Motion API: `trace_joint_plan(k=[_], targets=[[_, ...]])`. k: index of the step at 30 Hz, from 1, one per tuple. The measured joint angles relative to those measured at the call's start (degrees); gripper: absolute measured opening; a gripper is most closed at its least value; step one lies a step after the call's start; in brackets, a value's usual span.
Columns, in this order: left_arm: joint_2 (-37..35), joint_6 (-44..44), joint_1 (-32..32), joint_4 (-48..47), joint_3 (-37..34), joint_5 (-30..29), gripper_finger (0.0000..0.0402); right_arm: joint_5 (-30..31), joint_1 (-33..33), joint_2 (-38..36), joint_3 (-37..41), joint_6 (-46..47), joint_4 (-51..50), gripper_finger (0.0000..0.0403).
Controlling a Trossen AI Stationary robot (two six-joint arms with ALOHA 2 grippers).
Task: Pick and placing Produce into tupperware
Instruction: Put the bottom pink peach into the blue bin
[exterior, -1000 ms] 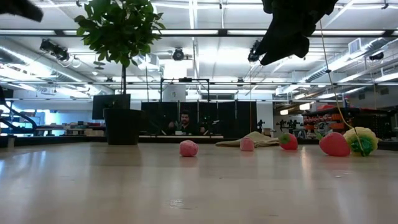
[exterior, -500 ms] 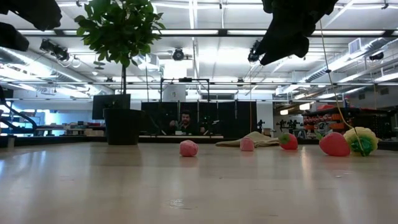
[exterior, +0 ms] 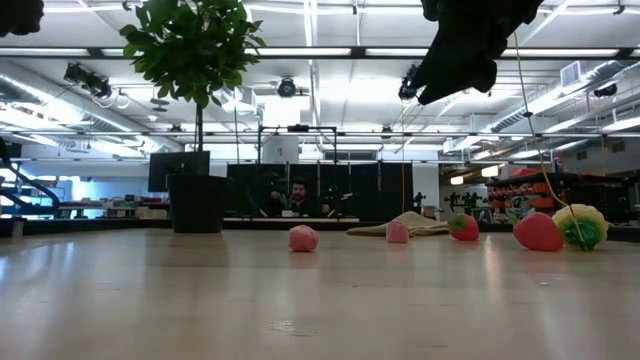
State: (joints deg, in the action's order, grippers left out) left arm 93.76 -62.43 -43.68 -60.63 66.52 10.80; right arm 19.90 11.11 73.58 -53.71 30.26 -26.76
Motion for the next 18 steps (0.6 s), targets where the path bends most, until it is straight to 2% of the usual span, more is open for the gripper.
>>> trace_joint_plan(k=[4, 8, 13, 18], targets=[[0.00, 0.96, 0.36, -1.55, 0.00, -0.66, 0.0136, 0.00, 0.00, 0.00, 0.00, 0.02, 0.00, 0.0220], [0.00, 4.94, 1.42, -1.95, 0.00, -2.62, 0.0147, 0.00, 0.01, 0.00, 0.00, 0.14, 0.02, 0.0220], [0.00, 15.18, 5.75, 0.36, 0.00, -8.43, 0.0174, 0.01, 0.00, 0.00, 0.00, 0.09, 0.79, 0.0220], [0.02, 27.83, 13.35, 7.21, 0.00, -13.06, 0.0194, 0.02, -0.01, 0.00, 0.00, 0.04, 1.54, 0.0220]])
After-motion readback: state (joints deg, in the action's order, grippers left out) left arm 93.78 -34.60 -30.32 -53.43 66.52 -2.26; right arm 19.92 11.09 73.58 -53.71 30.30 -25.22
